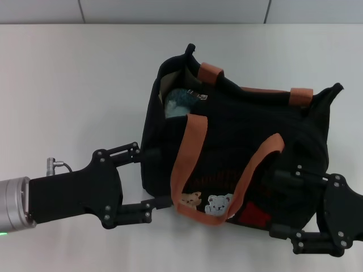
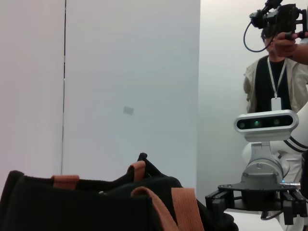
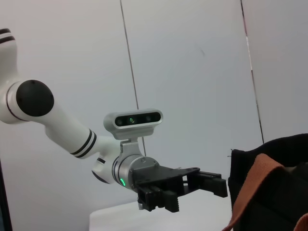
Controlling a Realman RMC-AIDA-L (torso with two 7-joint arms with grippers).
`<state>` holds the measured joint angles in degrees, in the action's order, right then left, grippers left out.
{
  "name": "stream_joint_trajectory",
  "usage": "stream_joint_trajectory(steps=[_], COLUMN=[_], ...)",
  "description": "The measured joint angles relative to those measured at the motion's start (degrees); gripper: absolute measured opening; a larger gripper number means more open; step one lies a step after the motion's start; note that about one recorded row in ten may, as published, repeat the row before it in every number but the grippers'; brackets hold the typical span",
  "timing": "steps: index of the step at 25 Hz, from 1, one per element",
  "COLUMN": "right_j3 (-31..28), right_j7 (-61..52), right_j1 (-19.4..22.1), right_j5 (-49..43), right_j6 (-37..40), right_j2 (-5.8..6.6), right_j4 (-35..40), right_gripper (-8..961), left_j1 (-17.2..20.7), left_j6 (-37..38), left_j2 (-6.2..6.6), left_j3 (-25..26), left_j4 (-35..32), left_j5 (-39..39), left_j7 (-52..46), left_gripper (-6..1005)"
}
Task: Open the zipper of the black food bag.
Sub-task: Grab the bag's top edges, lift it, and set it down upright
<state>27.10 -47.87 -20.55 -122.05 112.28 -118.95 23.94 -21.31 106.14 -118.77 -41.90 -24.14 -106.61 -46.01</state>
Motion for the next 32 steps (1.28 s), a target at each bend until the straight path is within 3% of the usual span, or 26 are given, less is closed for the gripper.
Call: stream_joint_trajectory(steps=[12, 14, 15, 19, 22, 27, 32], right_j3=[-0.3, -0.8, -1.4, -4.3, -7.3, -15.4, -16.8], right_j7=[0.4, 0.6, 0.6, 0.7, 0.7, 0.7, 0.4], right_j1=[0.8, 1.4, 1.9, 2.8, 3.5, 5.3, 7.8], right_j5=[-0.3, -0.1, -0.1, 0.0, 0.0, 1.0, 8.7], right_j6=[2.8, 4.8, 6.0, 9.5, 10.8, 12.7, 12.7], right_j2=[-0.08, 0.03, 0.11, 0.48, 0.88, 2.32, 3.43], right_j4=[-1.0, -0.9, -0.8, -0.6, -0.5, -0.6, -0.8], right_gripper=[822, 819, 818, 812, 808, 800, 793], left_j1=[0.1, 0.6, 2.3, 3.7, 3.4, -0.5, -4.0], left_j6=[2.0, 2.6, 3.0, 2.0, 0.9, -5.4, -10.3], left_j2=[0.22, 0.27, 0.30, 0.30, 0.18, -0.11, -0.27], left_j3=[0.7, 1.8, 5.7, 10.8, 11.2, 9.7, 9.6], left_j4=[0.0, -0.2, -0.3, 0.1, 0.5, 6.1, 10.9], left_j5=[0.3, 0.7, 1.4, 1.5, 1.5, 1.4, 1.3], left_j7=[0.0, 0.0, 0.2, 2.7, 3.0, 6.0, 8.6], left_gripper=[741, 736, 733, 721, 713, 698, 684])
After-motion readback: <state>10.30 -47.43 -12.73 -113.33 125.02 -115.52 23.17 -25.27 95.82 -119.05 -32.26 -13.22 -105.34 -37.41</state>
